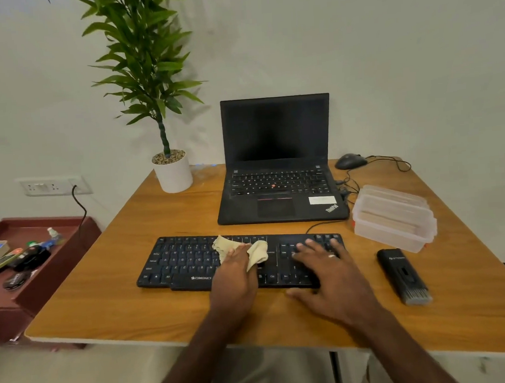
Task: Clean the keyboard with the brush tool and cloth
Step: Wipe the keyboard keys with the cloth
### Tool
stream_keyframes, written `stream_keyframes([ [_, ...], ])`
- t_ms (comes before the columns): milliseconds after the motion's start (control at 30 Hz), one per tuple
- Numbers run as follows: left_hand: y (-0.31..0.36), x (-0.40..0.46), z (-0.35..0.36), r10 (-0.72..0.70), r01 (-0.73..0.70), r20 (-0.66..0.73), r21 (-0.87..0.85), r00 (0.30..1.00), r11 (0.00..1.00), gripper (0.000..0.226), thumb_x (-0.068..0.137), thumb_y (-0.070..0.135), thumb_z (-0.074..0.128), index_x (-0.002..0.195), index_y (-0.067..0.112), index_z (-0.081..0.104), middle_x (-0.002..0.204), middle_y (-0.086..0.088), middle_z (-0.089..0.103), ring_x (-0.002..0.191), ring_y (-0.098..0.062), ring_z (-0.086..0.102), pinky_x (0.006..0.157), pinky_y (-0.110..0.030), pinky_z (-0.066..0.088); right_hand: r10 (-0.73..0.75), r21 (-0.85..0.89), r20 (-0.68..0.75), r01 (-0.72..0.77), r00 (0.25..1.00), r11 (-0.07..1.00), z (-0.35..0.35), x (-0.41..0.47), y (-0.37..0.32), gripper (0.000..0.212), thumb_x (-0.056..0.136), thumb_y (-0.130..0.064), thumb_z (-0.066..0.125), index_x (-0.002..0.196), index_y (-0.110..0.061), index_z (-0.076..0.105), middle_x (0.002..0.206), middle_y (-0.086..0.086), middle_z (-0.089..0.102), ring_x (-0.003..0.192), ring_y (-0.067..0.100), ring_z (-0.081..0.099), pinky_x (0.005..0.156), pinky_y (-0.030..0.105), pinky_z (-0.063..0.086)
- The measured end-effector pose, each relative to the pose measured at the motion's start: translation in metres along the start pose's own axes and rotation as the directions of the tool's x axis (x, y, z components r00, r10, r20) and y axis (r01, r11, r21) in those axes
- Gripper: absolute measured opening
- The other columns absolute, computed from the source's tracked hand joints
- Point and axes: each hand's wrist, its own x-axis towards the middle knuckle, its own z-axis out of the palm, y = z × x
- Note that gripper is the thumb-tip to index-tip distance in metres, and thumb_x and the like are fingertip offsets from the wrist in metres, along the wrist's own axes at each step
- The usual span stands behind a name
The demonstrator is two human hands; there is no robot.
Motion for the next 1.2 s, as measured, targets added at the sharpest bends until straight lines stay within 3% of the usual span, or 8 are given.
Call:
stream_keyframes([
  [300, 0.053, -0.006, 0.026, 0.146, -0.161, 0.138, 0.11, 0.98, 0.981, 0.054, 0.103, 0.019, 0.043, 0.155, 0.014, 0.029, 0.163, -0.004, 0.029, 0.152, -0.018, 0.022, 0.123, -0.027, 0.006, 0.07, 0.156, 0.051, -0.077, 0.996, 0.985, 0.012, -0.012, 0.033, 0.085, 0.087, -0.075, 0.046, 0.157, -0.033, 0.023, 0.167, -0.009, 0.01, 0.147, -0.001, -0.007, 0.124, 0.035, 0.006],
  [400, 0.07, -0.006, 0.037, 0.178, -0.149, 0.194, -0.155, 0.965, 0.977, 0.043, 0.102, 0.015, 0.047, 0.145, 0.01, 0.048, 0.145, -0.006, 0.054, 0.135, -0.02, 0.049, 0.119, -0.03, 0.03, 0.071, 0.169, 0.056, -0.08, 0.996, 0.982, 0.012, -0.012, 0.034, 0.09, 0.084, -0.076, 0.039, 0.158, -0.03, 0.019, 0.167, -0.008, 0.012, 0.15, 0.003, -0.003, 0.125, 0.041, 0.014],
  [500, 0.078, 0.002, 0.024, -0.094, 0.153, 0.129, -0.608, 0.987, 0.779, 0.02, 0.104, 0.023, 0.05, 0.111, 0.017, 0.068, 0.097, -0.006, 0.073, 0.089, -0.028, 0.068, 0.077, -0.044, 0.056, 0.072, 0.161, 0.056, -0.08, 0.996, 0.984, 0.013, -0.014, 0.033, 0.084, 0.089, -0.072, 0.048, 0.157, -0.033, 0.019, 0.167, -0.009, 0.011, 0.152, 0.005, -0.002, 0.126, 0.04, 0.012],
  [667, 0.051, 0.026, -0.021, -0.481, 0.263, 0.005, -0.842, 0.877, 0.47, 0.021, 0.104, 0.031, 0.05, 0.118, 0.021, 0.063, 0.105, -0.002, 0.07, 0.094, -0.018, 0.068, 0.077, -0.038, 0.058, 0.085, 0.189, 0.048, -0.093, 0.995, 0.978, 0.014, -0.016, 0.033, 0.082, 0.088, -0.072, 0.051, 0.156, -0.035, 0.024, 0.166, -0.011, 0.011, 0.148, -0.002, -0.006, 0.126, 0.04, 0.011],
  [800, 0.038, 0.028, -0.043, -0.415, 0.121, -0.307, -0.662, 0.856, 0.74, 0.021, 0.104, 0.027, 0.05, 0.116, 0.015, 0.063, 0.089, 0.002, 0.065, 0.077, -0.008, 0.059, 0.061, -0.023, 0.047, 0.092, 0.194, 0.064, -0.103, 0.994, 0.976, 0.012, -0.014, 0.03, 0.083, 0.088, -0.072, 0.051, 0.156, -0.036, 0.022, 0.166, -0.013, 0.009, 0.146, -0.003, -0.007, 0.126, 0.04, 0.012],
  [900, 0.04, 0.015, -0.026, -0.272, 0.135, -0.271, -0.434, 0.923, 0.891, 0.022, 0.103, 0.019, 0.052, 0.117, 0.006, 0.063, 0.078, 0.002, 0.061, 0.06, -0.008, 0.053, 0.044, -0.019, 0.044, 0.119, 0.26, 0.063, -0.132, 0.991, 0.957, 0.008, -0.016, 0.027, 0.087, 0.085, -0.068, 0.062, 0.156, -0.038, 0.023, 0.165, -0.014, 0.012, 0.147, -0.002, 0.003, 0.125, 0.037, 0.015],
  [1067, 0.047, -0.005, 0.013, 0.018, -0.027, 0.104, 0.091, 0.994, 0.995, 0.046, 0.103, 0.022, 0.046, 0.149, 0.017, 0.043, 0.151, -0.005, 0.048, 0.14, -0.026, 0.042, 0.114, -0.035, 0.035, 0.22, 0.479, 0.032, -0.208, 0.975, 0.853, -0.003, -0.026, 0.031, 0.103, 0.069, -0.053, 0.085, 0.152, -0.045, 0.025, 0.161, -0.015, 0.029, 0.142, 0.01, 0.034, 0.118, 0.034, 0.033],
  [1200, 0.067, 0.004, 0.016, 0.03, -0.051, 0.124, 0.169, 0.992, 0.984, 0.051, 0.107, 0.027, 0.037, 0.156, 0.018, 0.029, 0.162, -0.001, 0.031, 0.151, -0.019, 0.023, 0.122, -0.031, 0.015, 0.42, 0.413, -0.084, -0.352, 0.903, 0.84, -0.003, -0.033, 0.024, 0.108, 0.064, -0.063, 0.084, 0.152, -0.034, 0.027, 0.152, -0.01, 0.043, 0.135, 0.013, 0.043, 0.107, 0.03, 0.038],
])
